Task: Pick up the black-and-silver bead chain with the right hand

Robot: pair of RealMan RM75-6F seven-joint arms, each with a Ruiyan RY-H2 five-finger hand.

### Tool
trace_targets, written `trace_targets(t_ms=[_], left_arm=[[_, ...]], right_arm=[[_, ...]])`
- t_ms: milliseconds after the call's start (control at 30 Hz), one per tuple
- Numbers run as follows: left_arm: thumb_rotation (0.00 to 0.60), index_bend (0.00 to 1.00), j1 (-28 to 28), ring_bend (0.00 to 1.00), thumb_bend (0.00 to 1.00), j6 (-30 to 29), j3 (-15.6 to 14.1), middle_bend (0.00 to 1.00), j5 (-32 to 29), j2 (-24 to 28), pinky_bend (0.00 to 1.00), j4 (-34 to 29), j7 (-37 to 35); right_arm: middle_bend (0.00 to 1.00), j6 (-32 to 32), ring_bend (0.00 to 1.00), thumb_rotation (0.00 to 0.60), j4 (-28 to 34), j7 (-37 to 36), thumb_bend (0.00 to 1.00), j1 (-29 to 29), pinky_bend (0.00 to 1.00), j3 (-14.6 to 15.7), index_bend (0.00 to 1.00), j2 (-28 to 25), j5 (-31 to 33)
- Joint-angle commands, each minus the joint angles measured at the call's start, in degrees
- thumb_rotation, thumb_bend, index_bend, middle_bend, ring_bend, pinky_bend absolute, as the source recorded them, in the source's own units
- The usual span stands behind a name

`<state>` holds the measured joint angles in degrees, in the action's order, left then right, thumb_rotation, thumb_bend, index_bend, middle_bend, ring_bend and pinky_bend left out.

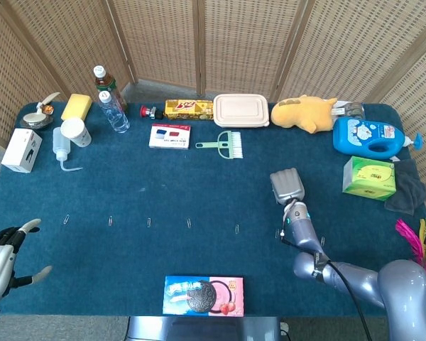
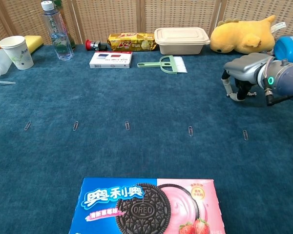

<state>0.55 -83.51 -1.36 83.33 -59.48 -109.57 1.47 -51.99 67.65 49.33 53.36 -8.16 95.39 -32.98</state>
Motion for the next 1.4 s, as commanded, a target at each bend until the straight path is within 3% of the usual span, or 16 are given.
trace_targets(t_ms=[33,933,1400], left_arm=[[0.584,0.13,0.02,0.17,0.26,0.03,0.02,0.25,0.03,-0.02,0.11,0.09,-0.1],[0.587,0.12,-0.41,0.15,0.26,-0.48,-0.02,0.25,0.21,-0.32,0.11,0.81,-0.84],[0.584,0.11,-0.5,0.15,0.26,-0.96,0.0,0.24,1.06,-0.61,0.11,0.71,-0.82]], right_arm=[[0.95,0.27,0.85,0.59,-0.27,0.55,0.46,0.06,0.75,0.13,0.5,0.24,0.73],[0.99,-0.84,0.88,0.6,4.12,-0.13,0.48,0.34,0.76,-2.42,0.66,-1.77,4.54],[1.0,2.11,0.9,0.6,19.01,-15.73,0.5,-4.6,0.76,-7.51,0.7,-13.53,3.12]])
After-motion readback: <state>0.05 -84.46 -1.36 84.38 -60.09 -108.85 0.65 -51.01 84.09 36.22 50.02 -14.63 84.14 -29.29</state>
